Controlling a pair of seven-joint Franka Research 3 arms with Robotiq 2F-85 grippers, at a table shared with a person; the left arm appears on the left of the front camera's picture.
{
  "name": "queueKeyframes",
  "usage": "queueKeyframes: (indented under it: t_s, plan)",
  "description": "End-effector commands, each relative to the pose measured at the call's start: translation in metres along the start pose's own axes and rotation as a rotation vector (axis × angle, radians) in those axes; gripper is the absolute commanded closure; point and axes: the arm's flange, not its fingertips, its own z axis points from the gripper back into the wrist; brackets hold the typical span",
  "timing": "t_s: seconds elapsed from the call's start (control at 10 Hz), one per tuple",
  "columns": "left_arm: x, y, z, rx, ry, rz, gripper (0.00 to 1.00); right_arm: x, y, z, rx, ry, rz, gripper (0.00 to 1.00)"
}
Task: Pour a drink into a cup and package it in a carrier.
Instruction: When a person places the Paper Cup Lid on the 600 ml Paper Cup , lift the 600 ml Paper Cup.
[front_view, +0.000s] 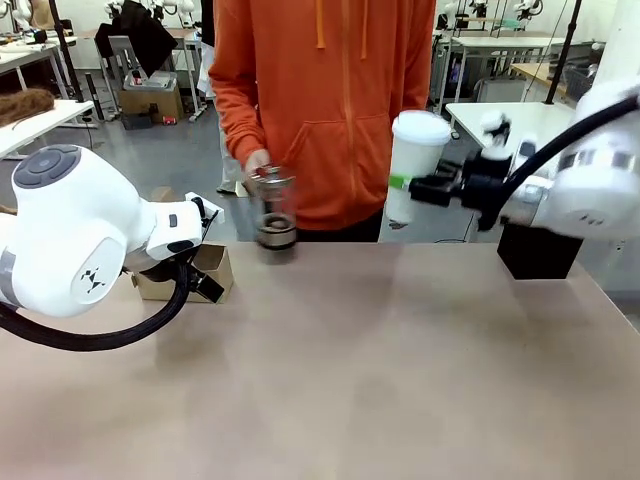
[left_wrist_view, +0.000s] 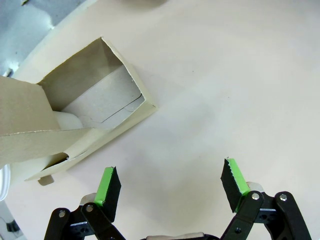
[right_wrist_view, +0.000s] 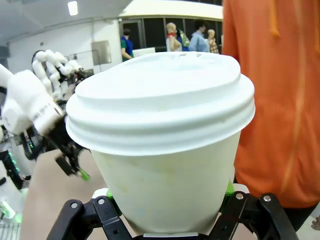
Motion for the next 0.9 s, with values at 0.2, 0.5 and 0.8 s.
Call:
queueKeyframes:
  t_s: [0.2,0.5,0.8]
  plan:
    - [0.0,0.0,0.0,-0.002,-0.001,0.002,0.0,0.101,0.055,0.006,0.001,0.069,0.016,0.19]
    - [0.0,0.0,0.0,-0.002,-0.001,0.002,0.0,0.111,0.054,0.005,-0.044,0.074,-0.018,0.19]
    - [0.0,0.0,0.0,-0.002,-0.001,0.002,0.0,0.109,0.067,0.005,0.004,0.058,0.037,0.19]
